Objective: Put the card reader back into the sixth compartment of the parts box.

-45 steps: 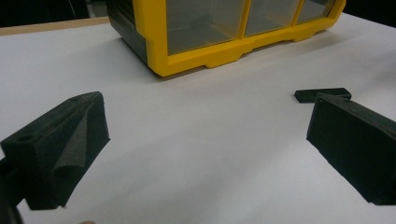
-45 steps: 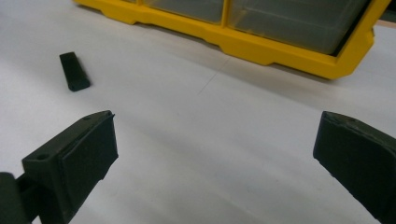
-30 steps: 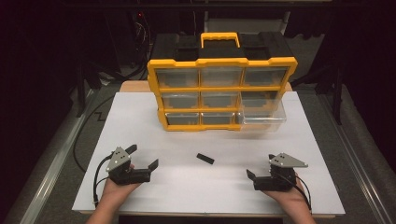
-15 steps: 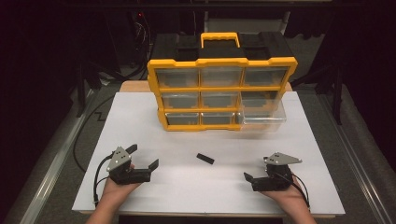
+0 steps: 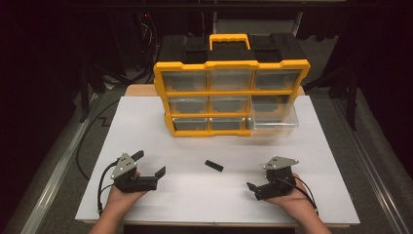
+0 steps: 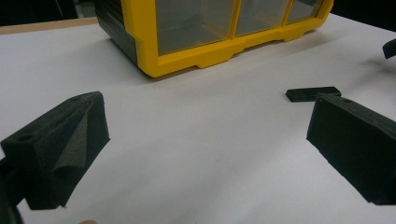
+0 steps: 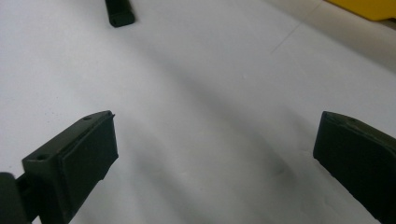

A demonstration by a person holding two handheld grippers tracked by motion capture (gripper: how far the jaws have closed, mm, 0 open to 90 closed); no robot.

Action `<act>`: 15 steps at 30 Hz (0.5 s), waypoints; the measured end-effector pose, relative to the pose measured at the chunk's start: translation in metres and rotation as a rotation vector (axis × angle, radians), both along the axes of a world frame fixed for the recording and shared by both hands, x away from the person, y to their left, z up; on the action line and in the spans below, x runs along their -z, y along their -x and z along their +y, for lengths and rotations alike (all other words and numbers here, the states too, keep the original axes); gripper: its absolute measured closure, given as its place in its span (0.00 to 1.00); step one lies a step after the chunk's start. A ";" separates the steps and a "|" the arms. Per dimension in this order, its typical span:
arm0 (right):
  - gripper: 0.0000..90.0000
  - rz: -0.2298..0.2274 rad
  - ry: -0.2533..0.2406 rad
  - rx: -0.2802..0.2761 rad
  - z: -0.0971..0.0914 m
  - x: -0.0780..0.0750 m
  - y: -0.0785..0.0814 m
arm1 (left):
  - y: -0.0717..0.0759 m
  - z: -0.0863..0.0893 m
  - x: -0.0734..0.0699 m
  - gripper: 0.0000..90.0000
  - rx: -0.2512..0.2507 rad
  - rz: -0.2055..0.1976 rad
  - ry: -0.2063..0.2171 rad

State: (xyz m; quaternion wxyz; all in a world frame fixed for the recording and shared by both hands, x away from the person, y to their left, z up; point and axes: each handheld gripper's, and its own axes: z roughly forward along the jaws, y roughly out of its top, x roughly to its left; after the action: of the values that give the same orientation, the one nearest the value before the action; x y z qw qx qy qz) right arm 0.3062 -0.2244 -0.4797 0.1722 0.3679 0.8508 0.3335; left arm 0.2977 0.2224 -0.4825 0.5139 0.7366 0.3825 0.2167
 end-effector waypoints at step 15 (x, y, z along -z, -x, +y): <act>0.02 0.055 0.057 -0.123 0.024 -0.018 -0.009 | 0.004 -0.006 -0.003 0.00 0.031 -0.025 -0.012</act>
State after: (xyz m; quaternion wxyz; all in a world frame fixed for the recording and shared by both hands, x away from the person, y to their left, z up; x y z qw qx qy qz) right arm 0.3149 -0.2008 -0.4622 0.1384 0.3188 0.8854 0.3088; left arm 0.2937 0.2166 -0.4794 0.5176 0.7428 0.3631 0.2202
